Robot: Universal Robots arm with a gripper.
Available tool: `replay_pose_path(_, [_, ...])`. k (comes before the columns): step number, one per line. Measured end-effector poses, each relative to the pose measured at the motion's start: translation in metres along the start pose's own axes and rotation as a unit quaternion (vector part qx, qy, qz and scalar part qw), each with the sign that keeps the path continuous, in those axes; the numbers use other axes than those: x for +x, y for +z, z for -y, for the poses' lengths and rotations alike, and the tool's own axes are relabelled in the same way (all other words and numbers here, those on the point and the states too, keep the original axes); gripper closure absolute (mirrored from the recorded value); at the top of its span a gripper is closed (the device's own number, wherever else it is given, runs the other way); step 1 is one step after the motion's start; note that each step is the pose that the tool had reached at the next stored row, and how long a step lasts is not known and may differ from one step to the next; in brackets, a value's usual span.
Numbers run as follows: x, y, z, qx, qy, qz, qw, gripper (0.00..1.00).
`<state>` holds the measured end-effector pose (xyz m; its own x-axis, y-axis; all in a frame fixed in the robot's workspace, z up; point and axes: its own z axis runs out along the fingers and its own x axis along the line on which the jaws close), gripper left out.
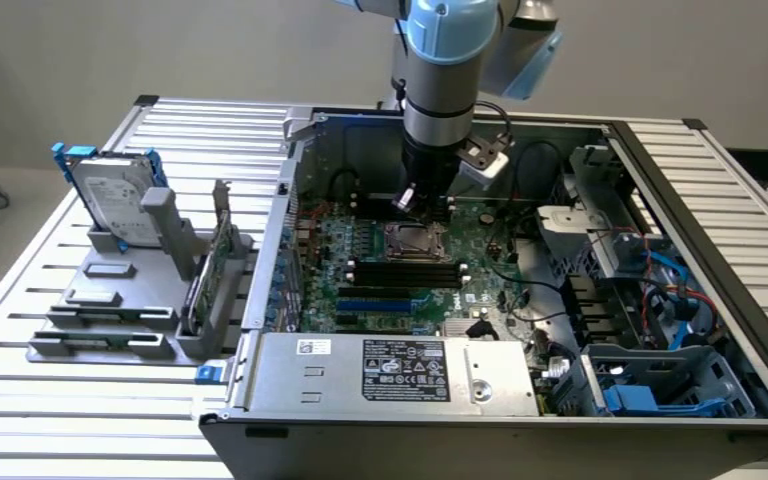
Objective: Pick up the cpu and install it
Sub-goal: 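Install the first cpu locking lever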
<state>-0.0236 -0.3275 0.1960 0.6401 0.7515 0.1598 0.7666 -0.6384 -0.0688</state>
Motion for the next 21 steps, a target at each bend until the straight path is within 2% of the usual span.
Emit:
replay_pose_path(15, [0.001,-0.0025,0.0002,0.0039,0.01,-0.007,0.9999,0.89])
replay_pose_path(21, [0.001,-0.0185,0.0,0.0063,0.017,-0.0038,0.9998,0.89])
